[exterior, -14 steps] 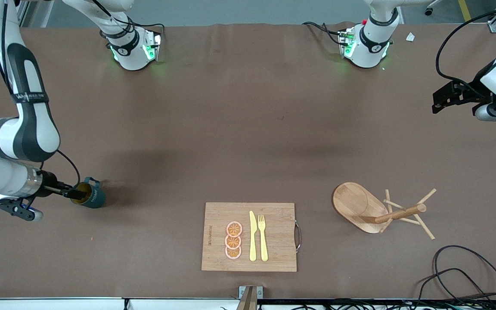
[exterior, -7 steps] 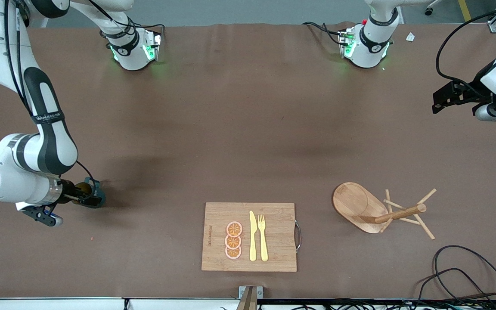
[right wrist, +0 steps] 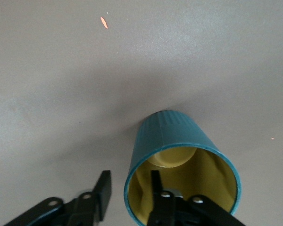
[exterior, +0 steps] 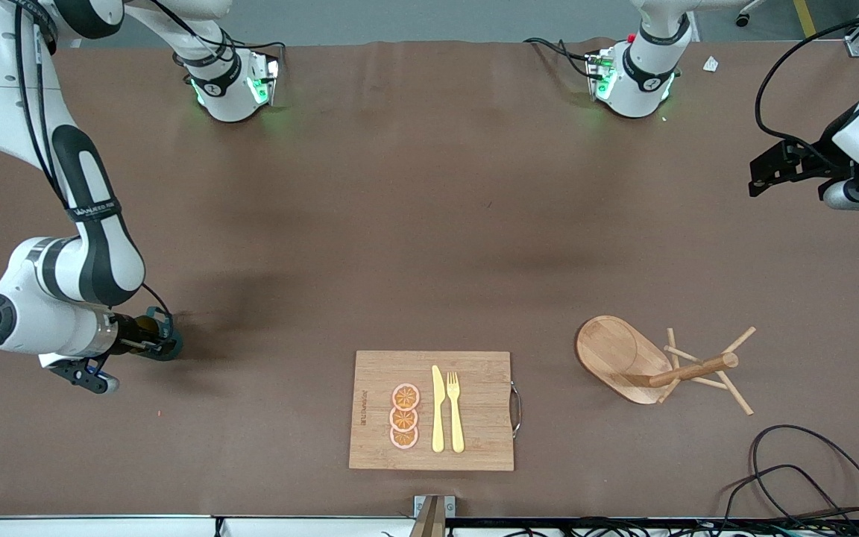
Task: Pass cup and hang on rack
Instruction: 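Close the right gripper on the teal mug rim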
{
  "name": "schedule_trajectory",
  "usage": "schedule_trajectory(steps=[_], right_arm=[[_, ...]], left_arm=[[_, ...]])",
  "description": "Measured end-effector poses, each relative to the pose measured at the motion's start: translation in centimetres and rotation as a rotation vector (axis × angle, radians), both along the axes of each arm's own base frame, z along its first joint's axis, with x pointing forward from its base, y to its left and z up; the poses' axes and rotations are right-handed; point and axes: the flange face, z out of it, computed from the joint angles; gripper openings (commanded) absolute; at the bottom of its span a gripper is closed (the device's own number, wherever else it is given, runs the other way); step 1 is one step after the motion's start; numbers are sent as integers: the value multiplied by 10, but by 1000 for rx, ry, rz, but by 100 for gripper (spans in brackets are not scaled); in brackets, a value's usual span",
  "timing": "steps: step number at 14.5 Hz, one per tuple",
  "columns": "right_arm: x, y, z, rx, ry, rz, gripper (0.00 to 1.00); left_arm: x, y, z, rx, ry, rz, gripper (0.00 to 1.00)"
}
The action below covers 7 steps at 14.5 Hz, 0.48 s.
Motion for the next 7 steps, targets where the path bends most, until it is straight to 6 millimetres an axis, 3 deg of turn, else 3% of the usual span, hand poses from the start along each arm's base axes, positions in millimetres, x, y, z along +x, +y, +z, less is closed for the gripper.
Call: schedule_trajectory(steps=[7], right_arm=[[3, 6, 5, 4, -22, 256, 0]], left_arm=[[0, 0, 0, 0, 0, 0, 100]])
